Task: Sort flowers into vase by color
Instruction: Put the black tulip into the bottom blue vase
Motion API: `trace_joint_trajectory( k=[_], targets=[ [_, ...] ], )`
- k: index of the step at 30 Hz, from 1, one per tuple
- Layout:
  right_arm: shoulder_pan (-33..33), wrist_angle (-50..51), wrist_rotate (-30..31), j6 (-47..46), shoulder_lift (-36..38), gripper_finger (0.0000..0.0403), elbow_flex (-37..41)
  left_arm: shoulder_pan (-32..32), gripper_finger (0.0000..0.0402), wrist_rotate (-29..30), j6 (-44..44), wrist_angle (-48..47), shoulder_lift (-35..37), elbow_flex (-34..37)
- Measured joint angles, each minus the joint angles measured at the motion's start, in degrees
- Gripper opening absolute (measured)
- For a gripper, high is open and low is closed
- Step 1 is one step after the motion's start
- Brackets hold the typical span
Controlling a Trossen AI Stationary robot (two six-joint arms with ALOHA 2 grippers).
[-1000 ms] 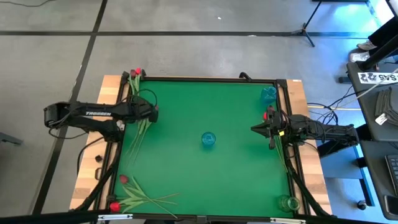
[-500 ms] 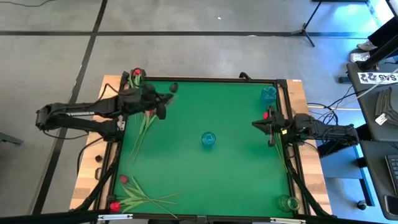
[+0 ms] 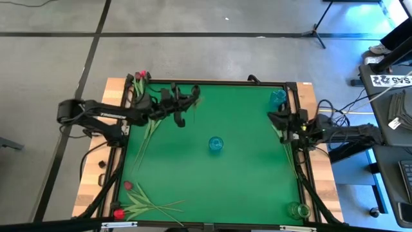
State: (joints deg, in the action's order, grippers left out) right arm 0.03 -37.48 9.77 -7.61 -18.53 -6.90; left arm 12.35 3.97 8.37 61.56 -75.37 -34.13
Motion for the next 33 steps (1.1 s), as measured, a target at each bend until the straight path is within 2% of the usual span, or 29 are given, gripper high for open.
trace_joint_trajectory(
  k=[2, 4, 6, 10, 15, 18, 23, 27, 33],
  targets=[
    [0.0, -5.1, 4.3, -2.3, -5.6, 0.0031, 0.0, -0.7, 0.0004, 0.5, -0.4, 3.7, -1.2, 0.0],
    [-0.1, -6.8, 10.0, -0.6, -10.0, 0.0031, 0.0, -2.0, 0.0004, 1.0, -2.7, 5.5, -1.5, 0.0],
    [-0.1, -6.8, 12.3, 1.5, -12.9, 0.0031, 0.0, -3.9, 0.0004, 1.5, -6.7, 5.6, -1.5, 0.0],
    [0.0, -9.4, 6.5, 3.4, -22.7, 0.0048, -3.7, -7.6, 0.0005, 3.8, -10.4, 6.8, -1.0, 0.0],
    [0.0, -7.7, -1.8, 1.6, -34.3, 0.0121, -12.3, -9.6, 0.0005, 4.5, -8.8, 7.0, 1.4, 0.0],
    [0.0, -4.2, -2.2, 1.7, -40.3, 0.0168, -16.2, -9.8, 0.0005, 4.6, -7.1, 6.5, 0.8, 0.0],
    [0.0, -4.7, -4.9, -0.5, -47.3, 0.0227, -20.0, -9.2, 0.0005, 5.7, -5.6, 6.2, 0.3, 0.0],
    [0.0, -5.4, -5.5, -0.9, -51.9, 0.0250, -22.4, -8.9, 0.0005, 5.5, -5.5, 6.2, 0.3, 0.0],
    [0.0, -6.5, -8.8, 0.7, -58.7, 0.0255, -28.9, -8.6, 0.0005, 5.4, -5.0, 5.3, -0.4, 0.0]
  ],
)
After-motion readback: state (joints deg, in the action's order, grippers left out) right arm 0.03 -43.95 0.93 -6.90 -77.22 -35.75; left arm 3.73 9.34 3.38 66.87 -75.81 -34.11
